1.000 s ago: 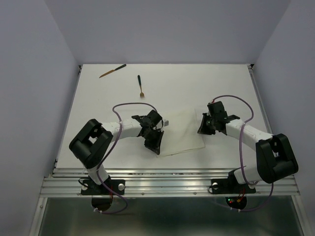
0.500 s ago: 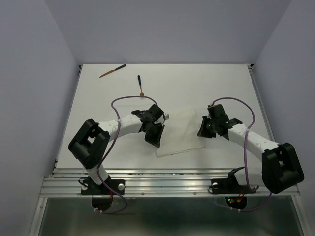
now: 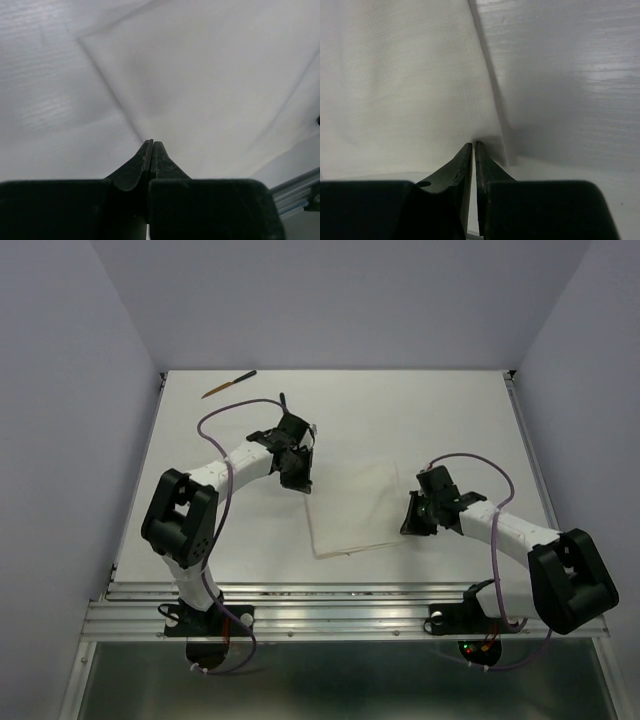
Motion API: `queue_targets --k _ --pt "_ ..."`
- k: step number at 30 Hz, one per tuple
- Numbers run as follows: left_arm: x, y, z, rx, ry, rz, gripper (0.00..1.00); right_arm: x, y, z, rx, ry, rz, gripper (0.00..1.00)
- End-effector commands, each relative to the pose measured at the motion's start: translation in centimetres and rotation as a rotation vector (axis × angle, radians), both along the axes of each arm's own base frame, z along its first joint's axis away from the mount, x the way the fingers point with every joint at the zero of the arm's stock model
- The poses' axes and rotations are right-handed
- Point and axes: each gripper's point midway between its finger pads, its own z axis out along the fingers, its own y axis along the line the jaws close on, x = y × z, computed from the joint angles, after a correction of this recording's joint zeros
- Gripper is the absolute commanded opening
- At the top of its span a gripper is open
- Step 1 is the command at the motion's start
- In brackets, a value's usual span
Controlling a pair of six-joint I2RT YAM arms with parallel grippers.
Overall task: Fold the napkin into a case and place the utensils inside
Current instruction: Smooth out the square-folded napkin at the center of the board, then pick up the top corner of the square-folded napkin from the center of the board.
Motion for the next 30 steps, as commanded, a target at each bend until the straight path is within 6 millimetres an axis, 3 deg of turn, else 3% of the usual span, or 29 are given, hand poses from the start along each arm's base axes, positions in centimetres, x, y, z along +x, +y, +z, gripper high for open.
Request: queue_targets --k 1,7,11,13,17,21,30 --pt "3.6 -0.6 0.8 0.001 -0.059 0.060 0.00 2.6 -1.0 3.0 -0.059 -0.116 -0.069 0.13" --pt "6.7 -0.4 -0.9 0.072 -0.077 0.158 0.00 2.8 -2.4 3.5 -0.108 -0.132 -0.144 0.30" --pt "8.3 0.0 -2.6 0.124 -0.079 0.194 0.00 2.0 -2.6 2.5 -0.119 -0.093 -0.134 0.55" --pt "8.3 0.3 -4.3 0.147 -0.042 0.198 0.00 1.6 -2.5 2.0 -0.117 -0.067 -0.130 0.56" --pt "8.0 0.5 -5.1 0.158 -0.029 0.199 0.00 0.8 -1.7 1.5 -0.065 -0.043 -0.126 0.55" --pt "8.1 0.5 -3.3 0.138 -0.058 0.206 0.00 -0.3 -0.7 1.2 0.015 -0.009 -0.128 0.53" --pt "8.9 0.7 0.2 0.121 -0.131 0.218 0.00 -1.5 -0.5 0.0 0.036 0.026 -0.132 0.44"
